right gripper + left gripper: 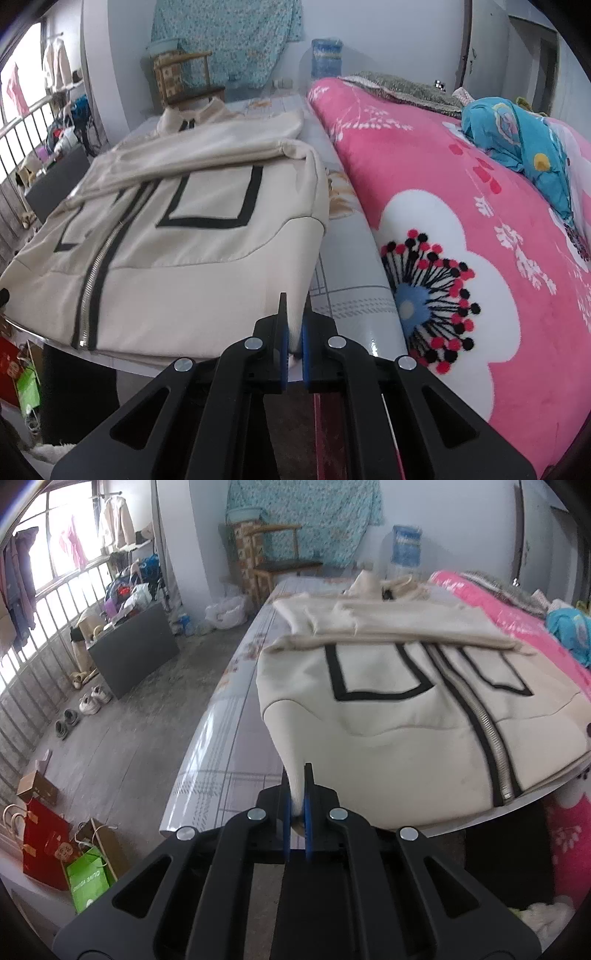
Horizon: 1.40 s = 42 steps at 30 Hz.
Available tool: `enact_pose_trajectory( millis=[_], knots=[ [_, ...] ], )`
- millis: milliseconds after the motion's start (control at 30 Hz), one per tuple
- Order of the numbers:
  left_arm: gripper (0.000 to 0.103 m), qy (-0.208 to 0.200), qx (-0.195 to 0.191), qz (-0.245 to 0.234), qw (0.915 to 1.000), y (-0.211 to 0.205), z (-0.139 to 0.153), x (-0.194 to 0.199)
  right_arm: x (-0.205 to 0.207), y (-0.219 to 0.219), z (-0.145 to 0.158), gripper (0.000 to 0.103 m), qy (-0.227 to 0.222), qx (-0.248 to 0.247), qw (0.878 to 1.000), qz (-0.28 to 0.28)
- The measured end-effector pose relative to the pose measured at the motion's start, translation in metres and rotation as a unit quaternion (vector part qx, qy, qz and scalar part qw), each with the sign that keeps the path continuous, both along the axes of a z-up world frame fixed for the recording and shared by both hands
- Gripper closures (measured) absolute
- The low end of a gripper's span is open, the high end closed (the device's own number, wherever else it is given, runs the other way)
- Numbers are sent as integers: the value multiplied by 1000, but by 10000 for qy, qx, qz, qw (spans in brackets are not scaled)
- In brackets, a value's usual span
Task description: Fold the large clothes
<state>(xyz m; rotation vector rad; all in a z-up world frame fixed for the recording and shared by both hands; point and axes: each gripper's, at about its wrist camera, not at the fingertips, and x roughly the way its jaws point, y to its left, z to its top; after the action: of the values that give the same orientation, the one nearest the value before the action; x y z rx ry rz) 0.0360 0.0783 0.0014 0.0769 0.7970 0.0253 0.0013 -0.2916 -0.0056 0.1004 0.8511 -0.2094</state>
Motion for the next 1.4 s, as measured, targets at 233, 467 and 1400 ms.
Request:
enact_pose_trajectory(
  millis=[233,467,1400],
  knots=[
    [98,-293,-137,-311,9990,-3,22,-22,-16,1,12,98,-213,56,9998,12],
    [98,-277,-379,-530,9975,6,30,-58,-51,1,24,98,-353,118,9993,-67],
    [97,-105,-1470,-221,9888,38,27,61,34,-6,38,98,-853,533,9949,-28]
  ],
)
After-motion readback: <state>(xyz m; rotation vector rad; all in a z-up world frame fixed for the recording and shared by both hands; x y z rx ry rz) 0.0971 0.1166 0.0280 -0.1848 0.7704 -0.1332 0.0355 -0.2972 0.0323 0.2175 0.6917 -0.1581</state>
